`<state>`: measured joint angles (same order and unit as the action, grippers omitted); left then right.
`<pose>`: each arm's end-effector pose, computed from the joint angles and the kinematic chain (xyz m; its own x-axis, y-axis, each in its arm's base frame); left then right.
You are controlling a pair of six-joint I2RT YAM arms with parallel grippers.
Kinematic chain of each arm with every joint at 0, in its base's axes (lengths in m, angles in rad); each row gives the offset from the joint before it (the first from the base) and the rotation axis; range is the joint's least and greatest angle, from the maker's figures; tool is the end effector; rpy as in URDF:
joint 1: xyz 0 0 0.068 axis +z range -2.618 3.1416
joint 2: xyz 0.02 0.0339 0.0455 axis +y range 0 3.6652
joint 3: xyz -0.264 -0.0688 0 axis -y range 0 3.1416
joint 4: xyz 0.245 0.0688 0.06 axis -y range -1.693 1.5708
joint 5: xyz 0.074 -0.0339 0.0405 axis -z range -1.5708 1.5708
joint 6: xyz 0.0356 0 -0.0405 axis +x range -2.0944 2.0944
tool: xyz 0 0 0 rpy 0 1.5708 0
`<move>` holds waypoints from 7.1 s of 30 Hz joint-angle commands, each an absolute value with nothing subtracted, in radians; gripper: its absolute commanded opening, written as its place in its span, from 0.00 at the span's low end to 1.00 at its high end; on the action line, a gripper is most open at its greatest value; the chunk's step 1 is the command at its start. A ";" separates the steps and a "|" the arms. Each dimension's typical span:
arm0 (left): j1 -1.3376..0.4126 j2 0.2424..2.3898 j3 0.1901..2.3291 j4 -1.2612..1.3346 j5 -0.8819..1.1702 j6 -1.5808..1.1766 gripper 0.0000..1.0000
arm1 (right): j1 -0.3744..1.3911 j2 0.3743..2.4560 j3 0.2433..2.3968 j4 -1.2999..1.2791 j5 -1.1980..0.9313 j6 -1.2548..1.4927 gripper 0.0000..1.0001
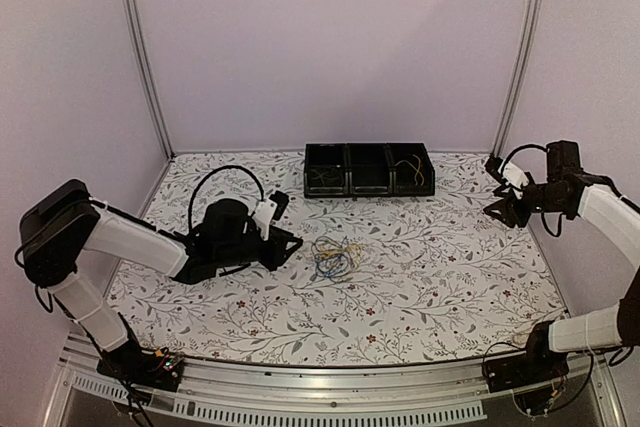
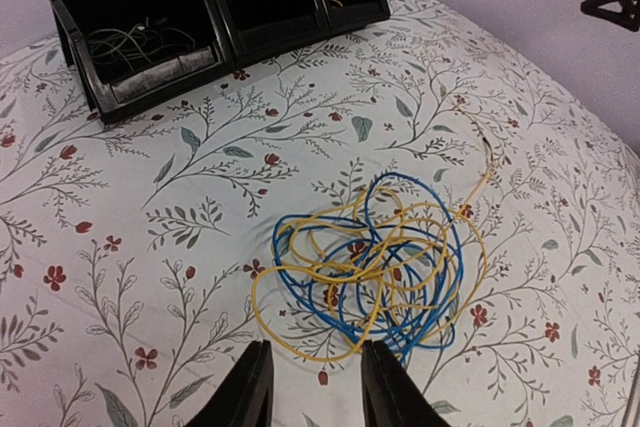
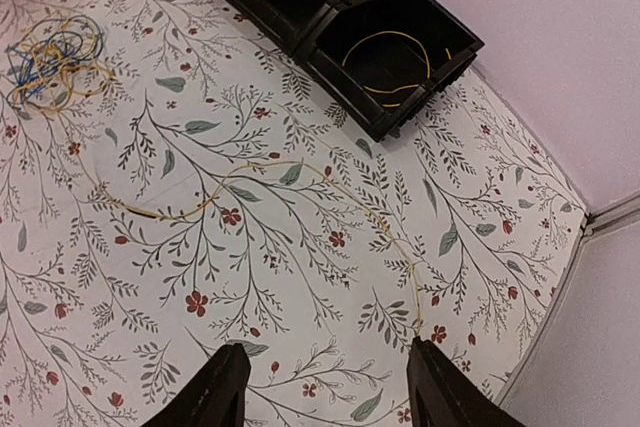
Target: Untangle the cables
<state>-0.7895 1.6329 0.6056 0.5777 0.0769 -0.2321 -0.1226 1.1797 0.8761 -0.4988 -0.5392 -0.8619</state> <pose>0.2185 -0.2242 0.1507 -0.4719 0.1501 -0.8688 0.6659 0.7065 -0.2397 0.2442 -0.0117 0.2664 -0.2754 -0.6224 -0.7327 -0.7039 0.6496 -0.2872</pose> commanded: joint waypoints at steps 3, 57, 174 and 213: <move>-0.814 1.576 0.625 0.548 0.056 -0.232 0.33 | 0.137 1.165 0.876 -0.491 -0.387 -1.005 0.67; -0.826 2.150 0.858 0.950 0.359 -0.387 0.00 | 0.572 1.384 1.802 -0.708 -0.667 -0.726 0.00; -1.032 1.956 1.003 0.911 0.074 -0.466 0.21 | 0.575 1.386 1.214 -0.390 -0.713 -0.491 0.00; -1.075 1.930 0.644 0.983 0.140 -0.419 0.00 | 0.480 1.350 1.443 -0.443 -0.604 -0.496 0.00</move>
<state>-1.0580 1.9644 0.6880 1.0344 0.1474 -0.4488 0.4900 1.3602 1.4220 -0.5198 -0.5938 -0.5121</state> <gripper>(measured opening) 0.005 0.015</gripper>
